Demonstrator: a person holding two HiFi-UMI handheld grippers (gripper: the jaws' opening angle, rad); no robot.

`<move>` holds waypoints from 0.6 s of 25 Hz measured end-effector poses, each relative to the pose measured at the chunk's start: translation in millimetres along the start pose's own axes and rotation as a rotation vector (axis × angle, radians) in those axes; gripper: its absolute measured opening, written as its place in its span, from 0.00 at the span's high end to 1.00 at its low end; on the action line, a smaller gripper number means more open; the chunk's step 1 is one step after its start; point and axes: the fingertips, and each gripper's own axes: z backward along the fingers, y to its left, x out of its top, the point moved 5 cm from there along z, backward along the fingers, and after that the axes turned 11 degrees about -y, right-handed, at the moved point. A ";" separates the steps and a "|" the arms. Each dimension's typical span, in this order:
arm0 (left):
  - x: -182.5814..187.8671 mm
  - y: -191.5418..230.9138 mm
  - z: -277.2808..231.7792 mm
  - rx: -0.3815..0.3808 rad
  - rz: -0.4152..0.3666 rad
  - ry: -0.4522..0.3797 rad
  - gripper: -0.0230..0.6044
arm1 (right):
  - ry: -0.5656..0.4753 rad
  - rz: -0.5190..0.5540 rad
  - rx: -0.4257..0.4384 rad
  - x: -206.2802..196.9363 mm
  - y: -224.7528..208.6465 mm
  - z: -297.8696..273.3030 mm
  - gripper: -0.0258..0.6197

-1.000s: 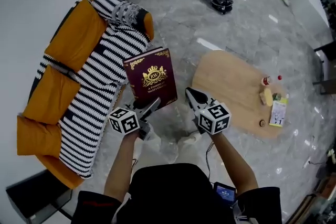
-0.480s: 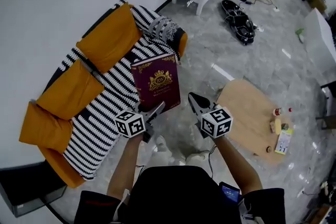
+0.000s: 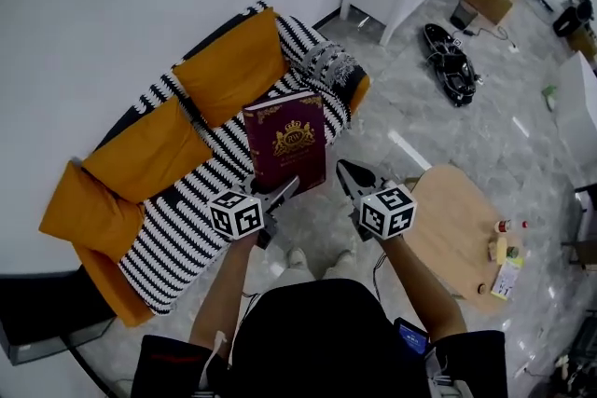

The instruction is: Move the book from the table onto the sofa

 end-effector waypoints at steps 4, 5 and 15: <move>24.9 25.6 8.9 0.030 -0.006 -0.041 0.57 | 0.031 0.021 0.050 6.4 15.6 -44.5 0.93; 29.4 31.2 10.1 0.042 -0.008 -0.050 0.57 | 0.033 0.023 0.059 8.7 16.7 -53.5 0.93; 30.5 44.3 6.4 0.137 -0.004 -0.112 0.57 | 0.034 0.007 0.139 5.4 -2.7 -89.4 0.93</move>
